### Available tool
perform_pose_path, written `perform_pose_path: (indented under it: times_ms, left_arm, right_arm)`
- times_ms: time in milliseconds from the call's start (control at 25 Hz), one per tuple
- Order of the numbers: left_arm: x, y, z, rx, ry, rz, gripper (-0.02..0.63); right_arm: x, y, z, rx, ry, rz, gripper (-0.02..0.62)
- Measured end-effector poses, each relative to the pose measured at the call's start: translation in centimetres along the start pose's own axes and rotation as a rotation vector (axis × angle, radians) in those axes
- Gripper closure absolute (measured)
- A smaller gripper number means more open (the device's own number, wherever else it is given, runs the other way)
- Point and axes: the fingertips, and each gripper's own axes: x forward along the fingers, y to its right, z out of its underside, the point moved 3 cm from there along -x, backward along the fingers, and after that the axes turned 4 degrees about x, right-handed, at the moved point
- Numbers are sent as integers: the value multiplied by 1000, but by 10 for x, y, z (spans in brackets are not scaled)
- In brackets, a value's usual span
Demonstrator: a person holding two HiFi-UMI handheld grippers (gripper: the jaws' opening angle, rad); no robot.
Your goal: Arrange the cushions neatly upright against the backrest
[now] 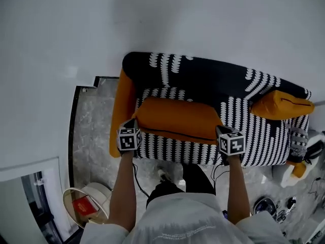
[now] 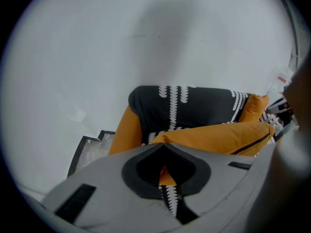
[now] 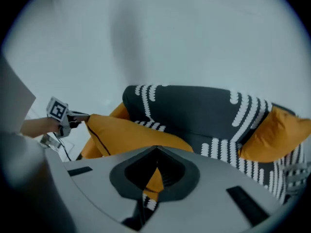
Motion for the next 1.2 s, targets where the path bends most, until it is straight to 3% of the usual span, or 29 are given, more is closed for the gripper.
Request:
perform_pose_path:
  times_ms: [160,600,1200]
  left_arm:
    - [14,-2,-21,-42,-5,-27,588]
    - [70,-17,-103,-31,33,-103,588]
    - [160,-22,-201,16,38,-177,583]
  right_arm:
    - [14,6,-37,-45,13,10,594]
    - [29,55,-98,-65,15,17,592]
    - [59,117,-119,42,-8,28,592]
